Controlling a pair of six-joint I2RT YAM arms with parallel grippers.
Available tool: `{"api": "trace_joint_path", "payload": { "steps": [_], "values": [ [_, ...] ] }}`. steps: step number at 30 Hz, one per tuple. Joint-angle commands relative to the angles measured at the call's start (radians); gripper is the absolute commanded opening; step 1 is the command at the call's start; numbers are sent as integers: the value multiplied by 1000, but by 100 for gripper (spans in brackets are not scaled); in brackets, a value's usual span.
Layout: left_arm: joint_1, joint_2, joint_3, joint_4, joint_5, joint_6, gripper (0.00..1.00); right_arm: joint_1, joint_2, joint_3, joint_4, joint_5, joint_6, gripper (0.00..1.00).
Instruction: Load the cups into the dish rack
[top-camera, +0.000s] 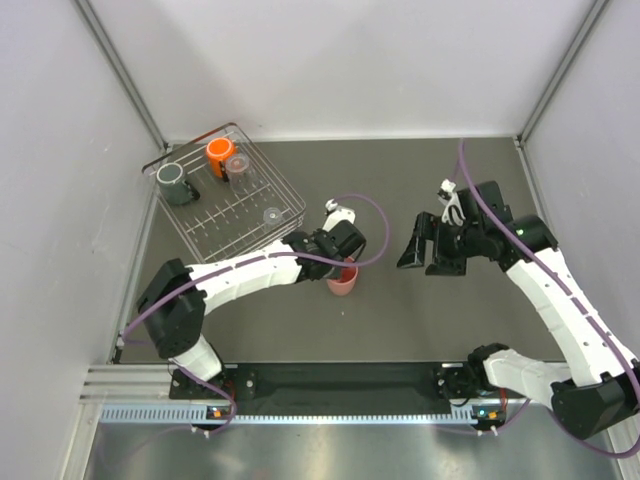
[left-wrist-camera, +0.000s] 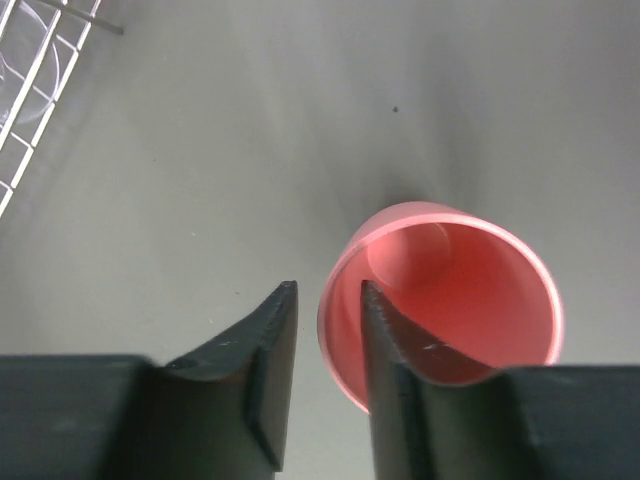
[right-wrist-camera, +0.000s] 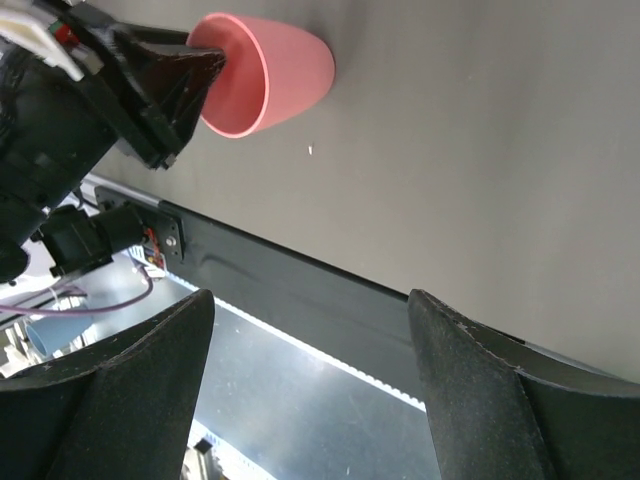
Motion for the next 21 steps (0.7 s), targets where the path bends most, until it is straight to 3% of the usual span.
{"api": "trace_joint_path", "payload": {
  "steps": [1,7,10,14,21],
  "values": [
    [-6,18,1,-7,-44,2,42,29,-6,-10,62,-2,21,78],
    [-6,-28,-4,-5,-49,2,70,61,23,-7,91,13,33,78],
    [-6,-120,-2,-18,-76,18,76,83,57,18,107,27,38,78],
    [-6,-258,-14,-38,-118,39,81,124,129,62,128,48,49,78],
    [-4,-568,-56,-62,-222,2,80,218,279,130,193,65,84,72]
  ]
}}
